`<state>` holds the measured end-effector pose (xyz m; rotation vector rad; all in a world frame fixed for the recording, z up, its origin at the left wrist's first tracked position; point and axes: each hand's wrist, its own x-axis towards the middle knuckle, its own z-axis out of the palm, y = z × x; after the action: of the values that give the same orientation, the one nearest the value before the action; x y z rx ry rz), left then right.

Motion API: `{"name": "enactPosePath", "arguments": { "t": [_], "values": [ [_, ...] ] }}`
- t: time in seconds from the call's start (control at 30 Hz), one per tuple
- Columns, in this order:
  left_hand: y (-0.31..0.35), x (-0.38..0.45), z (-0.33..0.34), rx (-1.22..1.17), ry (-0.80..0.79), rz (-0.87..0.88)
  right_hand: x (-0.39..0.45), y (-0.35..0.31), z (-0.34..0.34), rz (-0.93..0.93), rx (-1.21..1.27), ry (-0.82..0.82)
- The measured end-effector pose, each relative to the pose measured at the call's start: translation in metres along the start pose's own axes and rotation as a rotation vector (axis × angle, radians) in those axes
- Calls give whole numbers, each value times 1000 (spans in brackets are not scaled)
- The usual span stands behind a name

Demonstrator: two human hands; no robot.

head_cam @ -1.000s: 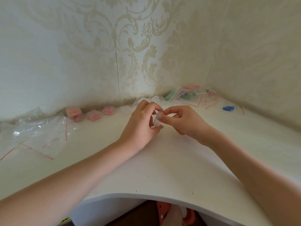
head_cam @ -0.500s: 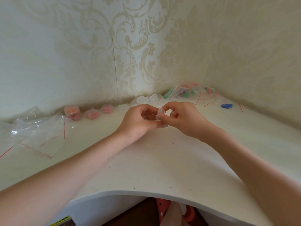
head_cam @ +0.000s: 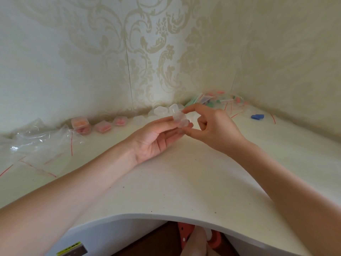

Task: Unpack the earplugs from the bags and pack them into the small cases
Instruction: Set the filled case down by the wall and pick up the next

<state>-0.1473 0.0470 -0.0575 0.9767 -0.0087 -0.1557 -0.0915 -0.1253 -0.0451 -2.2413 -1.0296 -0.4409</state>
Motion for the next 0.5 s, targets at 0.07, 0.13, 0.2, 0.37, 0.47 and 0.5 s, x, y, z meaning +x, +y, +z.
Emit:
{"name": "enactPosePath", "arguments": {
  "t": [0.07,0.13,0.2,0.37,0.47,0.5],
  "values": [
    [0,0,-1,-1,-2,-11,0,-1,0,-46,-56,27],
    [-1,2,-3,3,16,-10,1,-1,-1,-85,-109,14],
    [-1,3,-4,7,29,-15,2,0,0,-127,-179,11],
    [0,2,-4,36,25,-19,3,2,6,-299,-418,83],
    [-2,0,-2,129,2,-37,6,12,-4,-241,-359,150],
    [-3,-1,-1,143,-21,-54,6,13,-7,-200,-301,158]
  ]
}}
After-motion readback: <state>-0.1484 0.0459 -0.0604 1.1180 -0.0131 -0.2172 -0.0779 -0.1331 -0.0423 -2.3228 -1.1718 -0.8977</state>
